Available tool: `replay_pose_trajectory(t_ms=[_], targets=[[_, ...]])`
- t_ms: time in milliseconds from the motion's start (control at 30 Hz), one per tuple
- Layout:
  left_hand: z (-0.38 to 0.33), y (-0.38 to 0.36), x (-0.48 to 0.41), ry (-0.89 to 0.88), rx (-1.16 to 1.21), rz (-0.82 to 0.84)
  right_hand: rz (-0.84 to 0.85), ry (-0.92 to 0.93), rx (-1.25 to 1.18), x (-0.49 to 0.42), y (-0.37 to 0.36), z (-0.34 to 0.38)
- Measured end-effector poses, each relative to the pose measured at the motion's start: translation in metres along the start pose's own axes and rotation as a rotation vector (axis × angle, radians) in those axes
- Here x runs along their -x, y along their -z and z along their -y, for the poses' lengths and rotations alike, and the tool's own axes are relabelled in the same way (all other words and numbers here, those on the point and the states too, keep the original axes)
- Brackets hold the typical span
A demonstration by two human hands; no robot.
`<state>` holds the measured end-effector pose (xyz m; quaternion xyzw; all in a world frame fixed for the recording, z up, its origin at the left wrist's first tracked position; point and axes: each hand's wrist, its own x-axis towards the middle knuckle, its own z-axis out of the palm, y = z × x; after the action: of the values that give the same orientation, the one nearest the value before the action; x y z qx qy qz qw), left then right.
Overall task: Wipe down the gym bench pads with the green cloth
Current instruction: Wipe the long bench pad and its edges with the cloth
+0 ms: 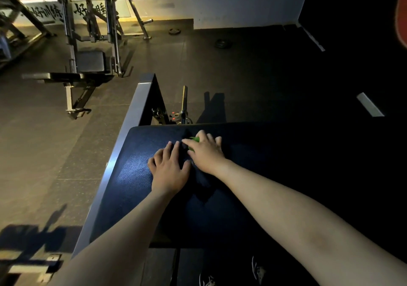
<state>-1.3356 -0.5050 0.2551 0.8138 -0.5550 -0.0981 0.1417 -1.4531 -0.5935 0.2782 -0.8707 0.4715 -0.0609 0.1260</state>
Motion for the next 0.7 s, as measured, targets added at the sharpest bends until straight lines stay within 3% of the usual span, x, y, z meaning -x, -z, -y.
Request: replay_pose_trajectory(t_ms=[100,267,400,467,567,700], targets=[[-0.003,0.001,0.003,0.025,-0.025,0.035,-0.061,-0.099,-0.009,0.011,0.005,-0.029],[-0.016,0.002,0.008,0.021,-0.017,0.039,-0.157,-0.42,-0.005,0.039,0.023,-0.098],[-0.014,0.002,0.011,0.011,0.009,0.033,-0.171,-0.54,-0.027,0.042,0.029,-0.099],[-0.014,0.002,0.013,0.014,0.026,0.025,-0.178,-0.471,-0.126,0.036,0.024,-0.079],[-0.016,0.002,0.015,0.037,0.074,-0.02,-0.097,-0.221,-0.238,0.022,0.011,-0.034],[-0.01,0.002,0.018,0.033,0.088,-0.05,-0.018,0.07,-0.053,0.014,-0.002,-0.016]])
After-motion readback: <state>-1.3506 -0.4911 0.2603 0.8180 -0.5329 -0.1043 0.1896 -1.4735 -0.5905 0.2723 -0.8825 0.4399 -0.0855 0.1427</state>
